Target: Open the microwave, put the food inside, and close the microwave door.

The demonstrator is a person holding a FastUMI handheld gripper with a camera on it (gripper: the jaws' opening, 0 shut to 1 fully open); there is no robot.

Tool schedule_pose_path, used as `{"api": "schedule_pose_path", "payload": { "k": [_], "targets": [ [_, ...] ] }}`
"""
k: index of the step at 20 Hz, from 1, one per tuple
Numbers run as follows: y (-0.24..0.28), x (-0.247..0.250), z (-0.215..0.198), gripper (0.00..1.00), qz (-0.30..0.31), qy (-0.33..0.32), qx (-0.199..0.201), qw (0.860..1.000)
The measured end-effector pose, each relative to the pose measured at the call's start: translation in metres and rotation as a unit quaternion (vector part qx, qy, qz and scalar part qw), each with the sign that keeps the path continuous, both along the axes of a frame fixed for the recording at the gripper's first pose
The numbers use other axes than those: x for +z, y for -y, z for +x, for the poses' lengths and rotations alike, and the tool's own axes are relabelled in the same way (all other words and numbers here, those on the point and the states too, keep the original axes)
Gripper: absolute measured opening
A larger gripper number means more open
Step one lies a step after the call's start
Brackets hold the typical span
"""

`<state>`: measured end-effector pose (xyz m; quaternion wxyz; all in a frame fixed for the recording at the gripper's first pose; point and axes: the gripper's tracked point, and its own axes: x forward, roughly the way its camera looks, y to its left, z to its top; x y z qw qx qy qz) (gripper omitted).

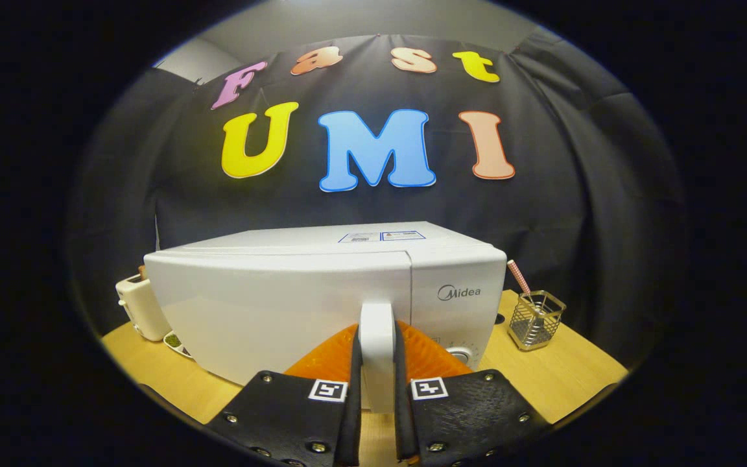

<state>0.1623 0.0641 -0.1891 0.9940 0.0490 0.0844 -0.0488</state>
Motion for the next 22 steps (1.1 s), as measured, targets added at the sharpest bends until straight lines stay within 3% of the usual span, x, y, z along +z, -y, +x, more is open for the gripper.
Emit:
{"api": "schedule_pose_path", "payload": {
  "k": [1, 12, 13, 17, 22],
  "targets": [
    [0.000, -0.001, 0.000, 0.14, -0.007, -0.003, -0.001, 1.000],
    [-0.002, -0.003, -0.009, 0.14, 0.006, -0.010, -0.010, 1.000],
    [-0.002, 0.000, -0.008, 0.09, 0.007, -0.012, -0.010, 1.000],
    [-0.003, -0.002, -0.013, 0.09, 0.010, -0.020, -0.010, 1.000],
    [-0.024, -0.001, -0.071, 0.09, -0.018, -0.009, 0.006, 1.000]
  ]
}}
